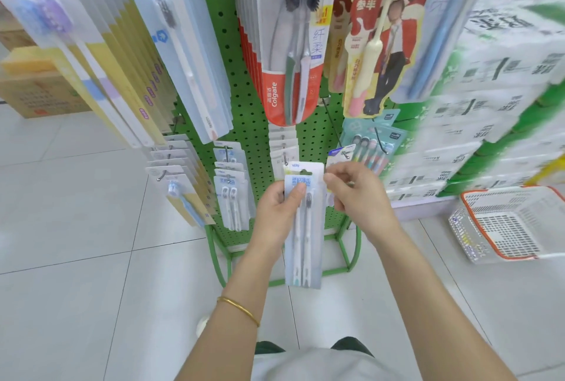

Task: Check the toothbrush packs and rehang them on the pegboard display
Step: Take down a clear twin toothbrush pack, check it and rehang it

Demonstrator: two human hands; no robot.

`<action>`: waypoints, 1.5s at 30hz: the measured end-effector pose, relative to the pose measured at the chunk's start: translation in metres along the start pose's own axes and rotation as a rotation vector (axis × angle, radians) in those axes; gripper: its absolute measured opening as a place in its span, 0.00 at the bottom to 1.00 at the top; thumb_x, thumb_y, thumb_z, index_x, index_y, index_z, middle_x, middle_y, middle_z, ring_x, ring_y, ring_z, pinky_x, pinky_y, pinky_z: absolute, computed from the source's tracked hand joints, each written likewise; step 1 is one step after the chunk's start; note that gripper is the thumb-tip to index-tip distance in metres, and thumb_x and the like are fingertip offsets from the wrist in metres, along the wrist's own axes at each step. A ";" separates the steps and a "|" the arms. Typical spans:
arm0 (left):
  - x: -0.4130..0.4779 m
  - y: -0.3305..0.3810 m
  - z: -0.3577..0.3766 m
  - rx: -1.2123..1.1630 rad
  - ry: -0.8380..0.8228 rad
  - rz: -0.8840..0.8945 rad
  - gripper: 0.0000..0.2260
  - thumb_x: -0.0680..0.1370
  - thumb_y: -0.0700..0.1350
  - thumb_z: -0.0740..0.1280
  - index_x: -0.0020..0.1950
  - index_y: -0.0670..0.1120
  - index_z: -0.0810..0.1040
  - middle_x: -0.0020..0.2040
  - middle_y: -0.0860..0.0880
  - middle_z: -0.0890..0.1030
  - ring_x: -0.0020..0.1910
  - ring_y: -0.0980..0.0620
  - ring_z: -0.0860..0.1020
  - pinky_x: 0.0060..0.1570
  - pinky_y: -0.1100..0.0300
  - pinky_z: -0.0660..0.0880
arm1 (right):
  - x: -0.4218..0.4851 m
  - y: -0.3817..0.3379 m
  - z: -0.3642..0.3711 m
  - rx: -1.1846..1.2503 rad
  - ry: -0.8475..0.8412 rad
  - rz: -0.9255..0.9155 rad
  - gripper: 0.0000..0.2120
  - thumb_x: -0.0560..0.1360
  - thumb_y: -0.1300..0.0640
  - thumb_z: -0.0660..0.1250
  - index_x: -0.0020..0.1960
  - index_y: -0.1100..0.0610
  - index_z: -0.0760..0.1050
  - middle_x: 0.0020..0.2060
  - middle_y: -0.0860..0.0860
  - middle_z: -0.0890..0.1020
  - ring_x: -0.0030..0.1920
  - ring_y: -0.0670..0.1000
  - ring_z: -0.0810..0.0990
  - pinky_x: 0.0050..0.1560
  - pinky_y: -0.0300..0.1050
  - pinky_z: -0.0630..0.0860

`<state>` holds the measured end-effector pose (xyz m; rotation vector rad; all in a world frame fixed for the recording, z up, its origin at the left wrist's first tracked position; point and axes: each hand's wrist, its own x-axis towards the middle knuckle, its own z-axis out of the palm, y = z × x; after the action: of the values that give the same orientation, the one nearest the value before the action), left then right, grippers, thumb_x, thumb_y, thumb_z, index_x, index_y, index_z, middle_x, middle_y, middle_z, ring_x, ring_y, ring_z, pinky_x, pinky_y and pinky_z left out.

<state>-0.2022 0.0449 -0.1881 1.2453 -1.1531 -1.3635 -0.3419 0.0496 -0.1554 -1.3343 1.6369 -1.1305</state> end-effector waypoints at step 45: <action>-0.013 -0.010 0.017 1.000 -0.450 0.195 0.33 0.76 0.38 0.60 0.78 0.50 0.51 0.68 0.48 0.63 0.66 0.50 0.64 0.64 0.61 0.63 | -0.009 0.047 -0.023 0.854 0.468 0.243 0.15 0.80 0.50 0.60 0.36 0.54 0.69 0.26 0.45 0.73 0.24 0.45 0.67 0.26 0.37 0.60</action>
<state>-0.2184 0.0600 -0.1958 1.4397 -2.3811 -0.9252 -0.3768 0.0664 -0.1912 -0.3298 1.2924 -1.7869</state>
